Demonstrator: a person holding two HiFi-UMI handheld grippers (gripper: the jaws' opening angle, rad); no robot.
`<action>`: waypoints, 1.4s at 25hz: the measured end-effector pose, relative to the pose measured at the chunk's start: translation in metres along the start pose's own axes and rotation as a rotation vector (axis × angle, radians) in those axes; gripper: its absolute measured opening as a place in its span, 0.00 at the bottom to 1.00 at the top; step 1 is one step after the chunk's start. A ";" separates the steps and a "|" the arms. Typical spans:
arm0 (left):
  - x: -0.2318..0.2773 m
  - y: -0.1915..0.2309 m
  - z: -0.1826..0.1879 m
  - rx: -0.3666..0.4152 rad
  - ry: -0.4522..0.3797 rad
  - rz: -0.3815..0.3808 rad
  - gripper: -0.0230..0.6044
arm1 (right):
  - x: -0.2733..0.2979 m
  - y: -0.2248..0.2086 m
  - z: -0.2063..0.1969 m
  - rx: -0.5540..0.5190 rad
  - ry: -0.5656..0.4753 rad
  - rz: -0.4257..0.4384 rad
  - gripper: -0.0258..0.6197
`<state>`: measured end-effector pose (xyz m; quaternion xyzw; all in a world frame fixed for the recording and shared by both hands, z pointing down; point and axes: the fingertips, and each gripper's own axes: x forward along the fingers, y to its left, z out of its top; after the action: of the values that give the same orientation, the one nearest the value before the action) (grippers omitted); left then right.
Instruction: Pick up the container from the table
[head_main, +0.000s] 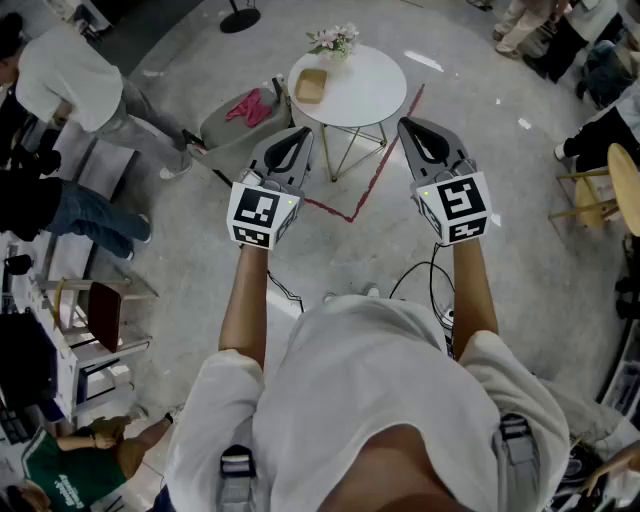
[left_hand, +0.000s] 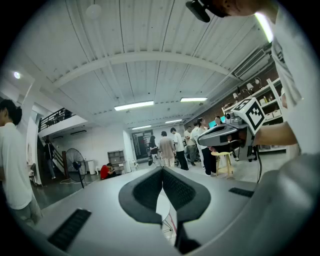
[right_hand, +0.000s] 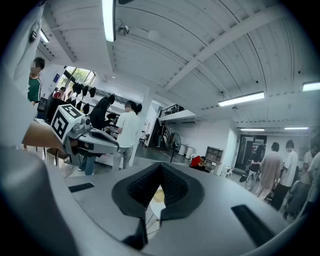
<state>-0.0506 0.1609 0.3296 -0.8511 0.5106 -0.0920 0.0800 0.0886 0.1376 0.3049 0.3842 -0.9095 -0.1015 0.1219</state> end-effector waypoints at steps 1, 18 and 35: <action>0.001 -0.003 0.000 0.000 0.002 0.001 0.06 | -0.002 -0.001 -0.001 0.000 0.000 0.003 0.06; 0.056 -0.036 -0.010 -0.027 0.058 0.050 0.06 | -0.013 -0.071 -0.060 0.137 0.013 0.068 0.06; 0.213 0.161 -0.063 -0.011 0.059 0.002 0.06 | 0.210 -0.148 -0.054 0.096 0.051 0.040 0.06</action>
<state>-0.1053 -0.1052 0.3697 -0.8479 0.5141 -0.1144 0.0605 0.0624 -0.1203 0.3452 0.3739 -0.9174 -0.0454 0.1282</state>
